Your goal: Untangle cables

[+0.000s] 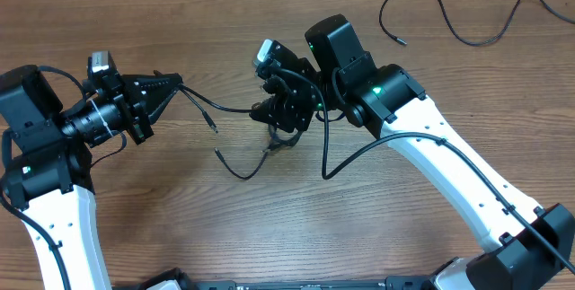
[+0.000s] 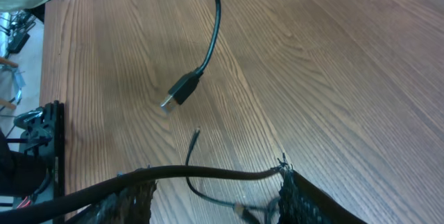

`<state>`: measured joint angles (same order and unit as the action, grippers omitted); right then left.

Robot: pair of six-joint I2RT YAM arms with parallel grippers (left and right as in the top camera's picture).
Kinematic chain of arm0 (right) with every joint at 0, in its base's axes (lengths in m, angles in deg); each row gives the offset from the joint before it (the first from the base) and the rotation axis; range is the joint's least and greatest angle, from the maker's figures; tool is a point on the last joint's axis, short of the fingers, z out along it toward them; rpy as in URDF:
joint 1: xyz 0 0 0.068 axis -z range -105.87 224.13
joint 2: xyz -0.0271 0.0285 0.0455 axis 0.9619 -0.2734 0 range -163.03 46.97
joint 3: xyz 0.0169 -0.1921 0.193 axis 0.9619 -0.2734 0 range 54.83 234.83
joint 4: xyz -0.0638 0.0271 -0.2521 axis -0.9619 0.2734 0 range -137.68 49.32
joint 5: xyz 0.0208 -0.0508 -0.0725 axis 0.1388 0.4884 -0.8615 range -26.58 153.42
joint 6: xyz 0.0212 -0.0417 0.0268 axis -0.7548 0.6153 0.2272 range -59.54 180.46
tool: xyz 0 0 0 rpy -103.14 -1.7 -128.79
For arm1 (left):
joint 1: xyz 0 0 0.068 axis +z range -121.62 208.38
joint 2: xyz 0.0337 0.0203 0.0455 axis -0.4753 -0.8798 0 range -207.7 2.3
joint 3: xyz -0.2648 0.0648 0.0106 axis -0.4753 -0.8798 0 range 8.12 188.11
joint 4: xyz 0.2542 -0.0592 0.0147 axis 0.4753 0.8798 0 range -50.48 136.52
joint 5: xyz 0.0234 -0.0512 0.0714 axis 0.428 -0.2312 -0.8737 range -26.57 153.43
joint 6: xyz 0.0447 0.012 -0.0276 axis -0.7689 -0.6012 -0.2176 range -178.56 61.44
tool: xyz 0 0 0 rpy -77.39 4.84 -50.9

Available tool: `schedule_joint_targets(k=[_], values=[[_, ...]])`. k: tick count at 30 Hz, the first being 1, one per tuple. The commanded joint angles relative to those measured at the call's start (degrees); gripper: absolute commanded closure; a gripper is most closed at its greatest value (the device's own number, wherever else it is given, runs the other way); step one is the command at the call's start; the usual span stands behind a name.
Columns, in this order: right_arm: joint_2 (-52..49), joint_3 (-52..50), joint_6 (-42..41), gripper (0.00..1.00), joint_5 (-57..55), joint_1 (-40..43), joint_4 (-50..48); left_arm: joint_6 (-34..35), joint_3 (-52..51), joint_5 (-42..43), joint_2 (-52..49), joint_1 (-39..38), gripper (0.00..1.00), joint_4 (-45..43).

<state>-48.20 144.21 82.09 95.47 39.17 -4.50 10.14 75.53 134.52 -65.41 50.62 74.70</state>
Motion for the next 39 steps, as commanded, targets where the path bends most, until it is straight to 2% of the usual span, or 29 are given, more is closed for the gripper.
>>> schedule_joint_targets(k=[1,10,16,21,25,33,37,39], values=[[1.6,-0.3,2.8,0.42,1.9,-0.2,1.5,-0.3,0.6,-1.0,0.9,0.2,0.96,0.2],[1.9,-0.3,6.0,0.42,2.5,-0.3,7.9,-0.3,0.6,-5.1,0.6,0.2,0.96,0.9],[2.2,-0.3,9.1,0.41,12.1,-0.3,7.6,-0.3,0.6,-6.3,0.5,0.2,0.96,1.0],[2.2,-0.3,7.9,0.39,3.8,-0.4,4.5,-0.3,0.6,-3.8,0.5,0.2,0.96,1.0],[2.2,-0.3,3.0,0.39,-5.2,-0.4,0.3,-0.4,0.6,-2.1,0.5,0.2,0.96,1.0],[2.1,-0.3,-3.3,0.36,-12.6,-0.4,-4.6,-1.4,0.6,-2.1,0.5,0.2,0.96,1.0],[2.2,-0.3,-14.2,0.36,-12.7,-0.3,-4.7,-3.2,0.6,-2.7,0.5,0.2,0.96,1.0],[2.2,-0.3,-20.4,0.44,-12.7,0.1,-5.2,-3.4,0.6,-3.0,0.5,0.2,0.96,1.0]])
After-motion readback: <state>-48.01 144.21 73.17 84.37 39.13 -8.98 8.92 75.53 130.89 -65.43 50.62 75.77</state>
